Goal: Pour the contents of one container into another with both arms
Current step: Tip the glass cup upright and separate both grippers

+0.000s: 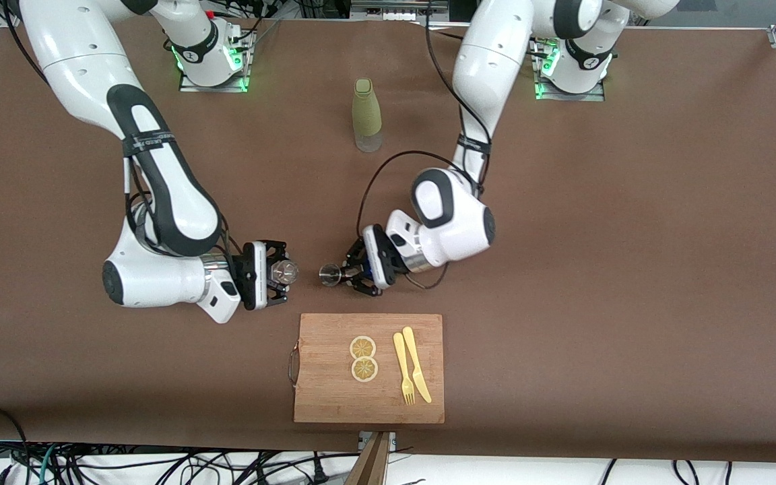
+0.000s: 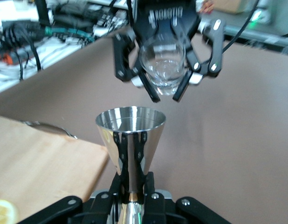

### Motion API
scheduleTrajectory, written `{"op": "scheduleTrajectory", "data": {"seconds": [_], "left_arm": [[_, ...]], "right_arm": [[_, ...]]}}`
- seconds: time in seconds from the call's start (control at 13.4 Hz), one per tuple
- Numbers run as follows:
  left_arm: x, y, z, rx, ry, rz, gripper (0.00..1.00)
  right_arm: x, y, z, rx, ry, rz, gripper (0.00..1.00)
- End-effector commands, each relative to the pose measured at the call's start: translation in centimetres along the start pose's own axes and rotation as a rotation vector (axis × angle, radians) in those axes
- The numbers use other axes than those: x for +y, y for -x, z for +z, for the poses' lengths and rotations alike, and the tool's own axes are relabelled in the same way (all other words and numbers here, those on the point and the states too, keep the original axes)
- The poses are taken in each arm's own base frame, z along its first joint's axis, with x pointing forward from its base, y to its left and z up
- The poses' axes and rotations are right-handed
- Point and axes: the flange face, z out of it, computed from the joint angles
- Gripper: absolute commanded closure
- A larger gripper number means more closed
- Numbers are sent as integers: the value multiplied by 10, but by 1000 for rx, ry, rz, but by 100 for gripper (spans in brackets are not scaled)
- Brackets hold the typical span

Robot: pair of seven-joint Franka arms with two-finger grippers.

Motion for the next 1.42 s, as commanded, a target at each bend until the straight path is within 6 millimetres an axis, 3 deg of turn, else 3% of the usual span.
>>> {"op": "scheduleTrajectory", "data": {"seconds": [0.0,0.3,0.45,0.67,0.97,1.34], "left_arm": [[-35,13,-58,123,106,62,100],[-77,69,-146,228,323,183,100],[-91,94,-196,237,408,243,100],[-107,147,-280,230,511,306,100],[-115,235,-395,199,574,387,100],[-104,337,-526,158,634,448,100]], "right_arm": [[1,27,-13,74,-9,-66,71],[4,85,-34,172,33,-153,71],[-1,126,-30,238,67,-183,71],[-14,186,-16,364,146,-218,71],[-26,220,-23,397,108,-250,70],[-39,254,-6,390,104,-284,69]]}}
